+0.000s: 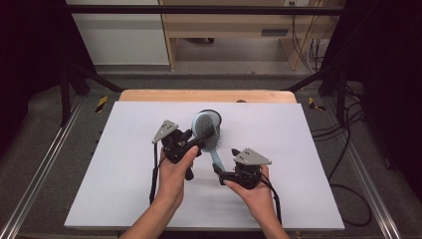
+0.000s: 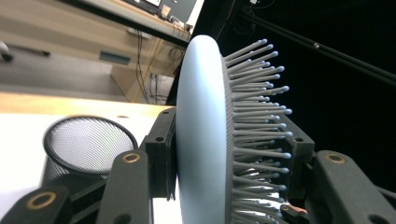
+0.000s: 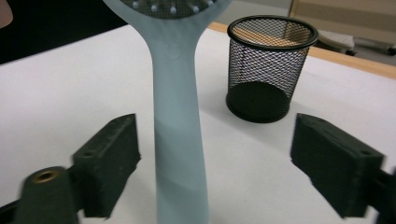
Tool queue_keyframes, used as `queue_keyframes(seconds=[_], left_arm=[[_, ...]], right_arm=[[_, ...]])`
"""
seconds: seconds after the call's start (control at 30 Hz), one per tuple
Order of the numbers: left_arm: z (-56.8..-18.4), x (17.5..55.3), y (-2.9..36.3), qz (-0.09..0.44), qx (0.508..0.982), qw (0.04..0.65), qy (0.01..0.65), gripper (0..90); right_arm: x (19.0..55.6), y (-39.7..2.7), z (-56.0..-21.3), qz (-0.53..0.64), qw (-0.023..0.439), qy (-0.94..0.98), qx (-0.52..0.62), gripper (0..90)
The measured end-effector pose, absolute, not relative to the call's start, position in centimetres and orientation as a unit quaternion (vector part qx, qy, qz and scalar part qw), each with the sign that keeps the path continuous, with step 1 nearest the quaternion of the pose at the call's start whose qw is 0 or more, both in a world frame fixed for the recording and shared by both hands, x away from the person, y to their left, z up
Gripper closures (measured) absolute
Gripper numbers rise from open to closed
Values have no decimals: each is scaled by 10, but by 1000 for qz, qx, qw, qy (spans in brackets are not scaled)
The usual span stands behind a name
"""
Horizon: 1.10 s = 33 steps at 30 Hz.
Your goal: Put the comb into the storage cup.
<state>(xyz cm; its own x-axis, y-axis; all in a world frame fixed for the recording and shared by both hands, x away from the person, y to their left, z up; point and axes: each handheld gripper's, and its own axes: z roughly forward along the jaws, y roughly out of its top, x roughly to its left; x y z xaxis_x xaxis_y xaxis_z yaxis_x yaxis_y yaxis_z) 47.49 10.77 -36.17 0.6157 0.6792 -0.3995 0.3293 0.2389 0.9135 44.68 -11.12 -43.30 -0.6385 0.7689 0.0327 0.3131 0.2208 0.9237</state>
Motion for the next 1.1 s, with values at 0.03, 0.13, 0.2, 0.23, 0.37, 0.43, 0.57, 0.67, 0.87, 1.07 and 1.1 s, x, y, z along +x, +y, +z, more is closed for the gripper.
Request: queue_keyframes(seconds=[0.03, 0.13, 0.2, 0.23, 0.37, 0.43, 0.57, 0.67, 0.87, 1.07, 1.1], left_arm=[[-360, 475, 109, 134, 601, 668, 417, 504], [-353, 475, 112, 145, 600, 670, 412, 504], [-349, 476, 114, 154, 603, 669, 406, 504], [-347, 476, 115, 157, 604, 669, 404, 504], [-339, 476, 116, 167, 609, 667, 396, 503], [-334, 477, 117, 173, 613, 666, 389, 503], [-325, 479, 116, 179, 616, 666, 380, 503], [-318, 483, 114, 184, 621, 665, 372, 503], [-308, 495, 110, 188, 622, 666, 367, 502], [-299, 504, 104, 193, 622, 666, 364, 502], [-298, 505, 103, 192, 621, 667, 364, 503]], right_arm=[[447, -111, -433, 512, 220, 748, 362, 127], [448, -110, -433, 505, 203, 759, 357, 72], [448, -111, -433, 489, 198, 771, 357, 70], [448, -114, -434, 483, 197, 775, 357, 69], [445, -129, -435, 476, 199, 778, 360, 81], [441, -141, -435, 478, 211, 772, 362, 78], [434, -163, -437, 491, 238, 754, 366, 73], [427, -179, -440, 506, 258, 734, 372, 66], [418, -210, -449, 520, 289, 706, 383, 51], [420, -218, -454, 526, 306, 692, 389, 47], [420, -218, -454, 526, 306, 692, 388, 47]])
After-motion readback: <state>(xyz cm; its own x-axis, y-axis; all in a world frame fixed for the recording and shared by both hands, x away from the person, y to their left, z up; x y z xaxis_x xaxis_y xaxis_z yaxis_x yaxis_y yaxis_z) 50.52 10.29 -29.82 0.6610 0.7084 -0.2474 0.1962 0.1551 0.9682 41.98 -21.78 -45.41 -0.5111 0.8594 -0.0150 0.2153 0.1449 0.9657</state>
